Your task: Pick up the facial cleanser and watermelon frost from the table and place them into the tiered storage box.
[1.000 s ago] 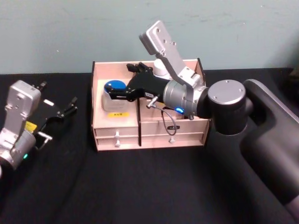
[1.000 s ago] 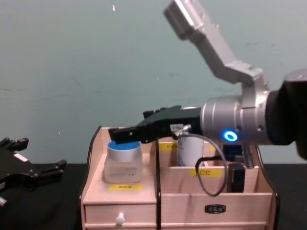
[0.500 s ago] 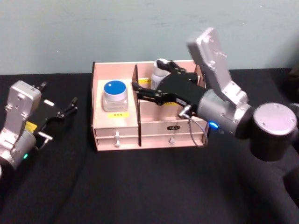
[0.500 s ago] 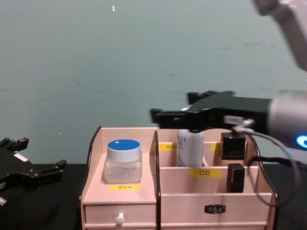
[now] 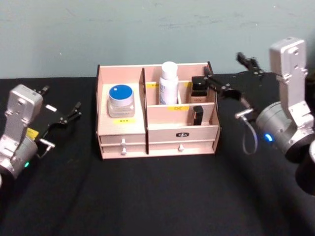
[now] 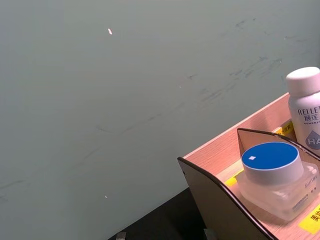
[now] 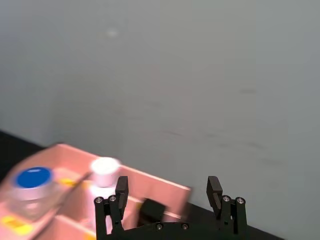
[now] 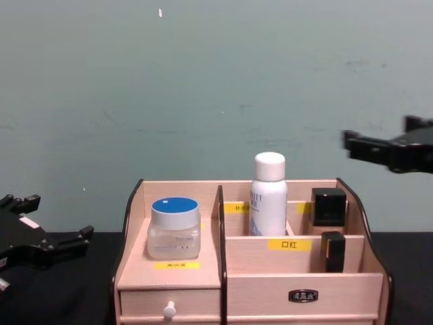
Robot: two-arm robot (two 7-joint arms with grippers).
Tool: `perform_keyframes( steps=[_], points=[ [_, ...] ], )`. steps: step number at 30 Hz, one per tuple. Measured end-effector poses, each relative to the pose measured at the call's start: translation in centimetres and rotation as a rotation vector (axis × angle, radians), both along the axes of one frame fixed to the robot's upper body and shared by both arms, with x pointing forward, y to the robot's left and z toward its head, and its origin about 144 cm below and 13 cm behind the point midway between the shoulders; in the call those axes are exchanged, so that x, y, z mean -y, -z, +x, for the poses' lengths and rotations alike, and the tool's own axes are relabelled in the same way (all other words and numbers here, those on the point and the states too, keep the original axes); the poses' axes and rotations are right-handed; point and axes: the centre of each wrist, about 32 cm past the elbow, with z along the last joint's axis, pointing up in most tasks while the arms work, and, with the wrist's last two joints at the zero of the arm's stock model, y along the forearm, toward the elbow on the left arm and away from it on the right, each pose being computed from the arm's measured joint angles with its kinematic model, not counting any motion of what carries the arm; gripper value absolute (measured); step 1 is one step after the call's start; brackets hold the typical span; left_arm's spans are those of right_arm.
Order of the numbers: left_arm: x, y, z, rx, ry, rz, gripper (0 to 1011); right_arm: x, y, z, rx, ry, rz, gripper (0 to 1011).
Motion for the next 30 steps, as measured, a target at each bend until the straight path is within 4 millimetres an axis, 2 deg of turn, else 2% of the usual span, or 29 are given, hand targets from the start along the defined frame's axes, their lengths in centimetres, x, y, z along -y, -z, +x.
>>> perform_keyframes(
  steps=[5, 16, 30],
  points=[
    [0.0, 0.0, 0.0, 0.0, 0.0, 0.0, 1001, 1.5, 0.8, 1.4, -0.015, 0.16, 0.007, 1000],
    [0.0, 0.0, 0.0, 0.0, 0.0, 0.0, 1001, 2.3, 2.8, 4.1, -0.081, 0.318, -0.02, 1000],
    [0.0, 0.0, 0.0, 0.0, 0.0, 0.0, 1001, 2.3, 2.9, 4.1, -0.088, 0.322, -0.019, 1000]
  ],
)
